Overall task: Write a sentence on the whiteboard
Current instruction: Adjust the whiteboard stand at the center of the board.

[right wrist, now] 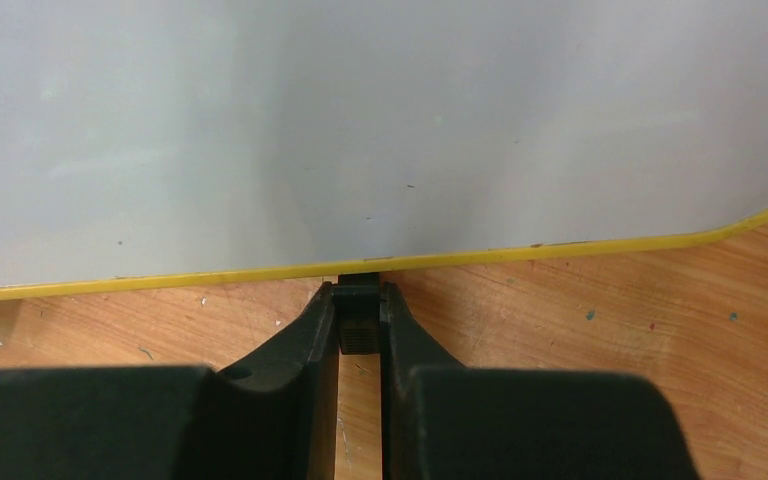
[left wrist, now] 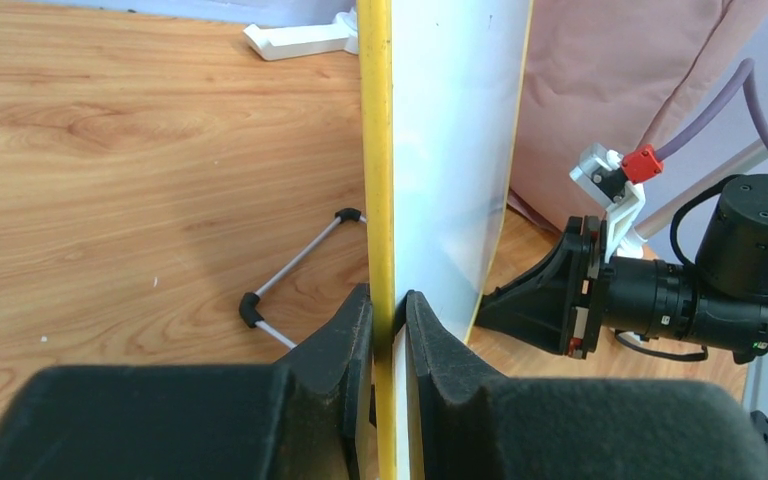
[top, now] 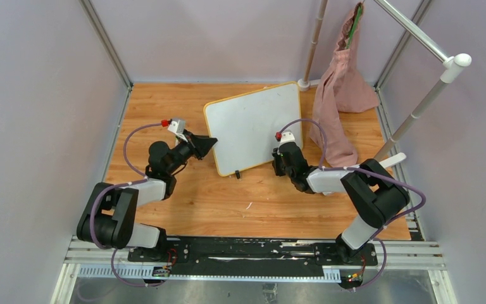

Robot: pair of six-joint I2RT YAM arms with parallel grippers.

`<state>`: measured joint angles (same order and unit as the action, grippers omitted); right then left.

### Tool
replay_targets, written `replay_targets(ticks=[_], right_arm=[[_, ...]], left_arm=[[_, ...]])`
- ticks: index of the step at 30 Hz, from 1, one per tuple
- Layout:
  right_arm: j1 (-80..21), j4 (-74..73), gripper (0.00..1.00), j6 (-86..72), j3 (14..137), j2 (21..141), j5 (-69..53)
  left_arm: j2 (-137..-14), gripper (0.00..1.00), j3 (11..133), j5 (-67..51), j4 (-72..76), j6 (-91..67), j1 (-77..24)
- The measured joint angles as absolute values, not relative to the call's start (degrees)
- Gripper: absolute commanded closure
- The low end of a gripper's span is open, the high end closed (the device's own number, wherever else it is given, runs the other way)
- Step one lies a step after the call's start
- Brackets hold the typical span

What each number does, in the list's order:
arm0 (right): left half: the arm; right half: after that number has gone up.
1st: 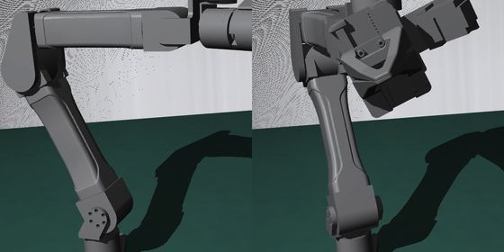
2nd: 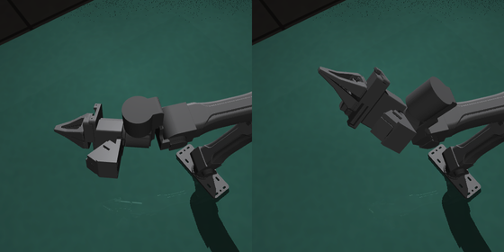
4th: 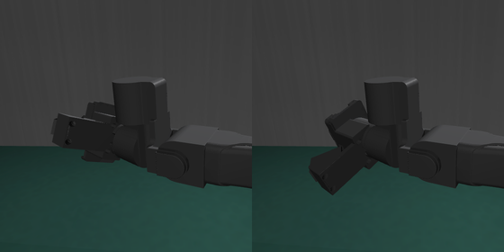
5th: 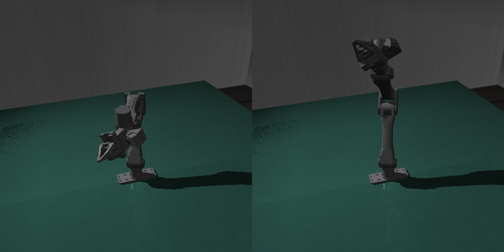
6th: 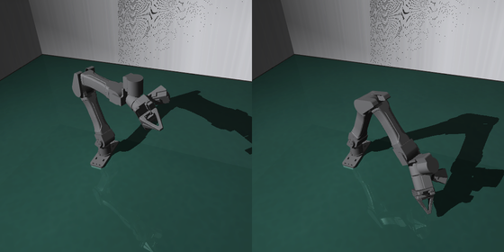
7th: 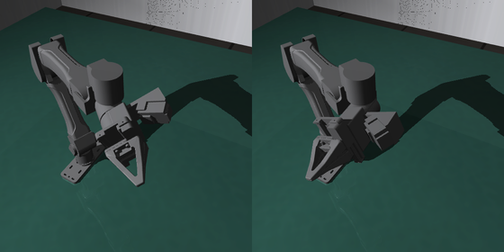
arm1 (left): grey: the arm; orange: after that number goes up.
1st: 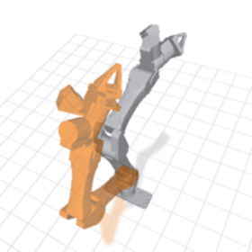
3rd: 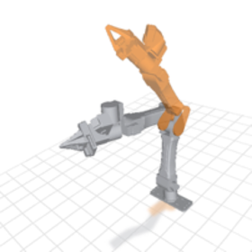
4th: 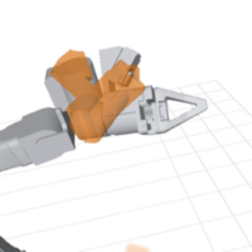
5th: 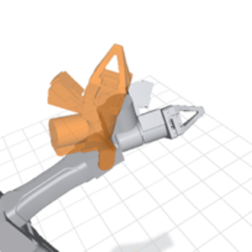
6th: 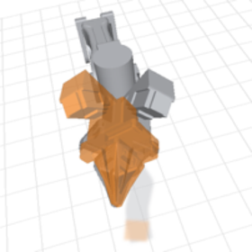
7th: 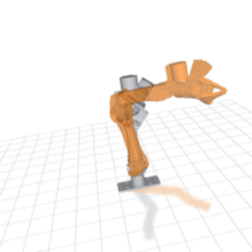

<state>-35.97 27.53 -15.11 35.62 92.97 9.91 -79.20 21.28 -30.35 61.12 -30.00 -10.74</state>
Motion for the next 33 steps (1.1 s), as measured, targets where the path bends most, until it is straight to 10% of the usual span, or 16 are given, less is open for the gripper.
replay_targets(ticks=[24,28,33], right_arm=[[-34.33,25.76,0.99,-14.74,34.83,91.66,15.05],[-34.28,26.09,0.73,-14.72,34.52,91.50,14.96],[-33.06,25.65,0.52,-15.86,33.54,90.28,15.38]], left_arm=[[-76.34,0.93,19.14,-29.50,58.65,-28.88,-10.74],[-77.45,0.64,19.22,-29.39,59.20,-28.84,-10.76],[-78.28,0.55,19.25,-28.75,56.71,-27.16,-11.07]])
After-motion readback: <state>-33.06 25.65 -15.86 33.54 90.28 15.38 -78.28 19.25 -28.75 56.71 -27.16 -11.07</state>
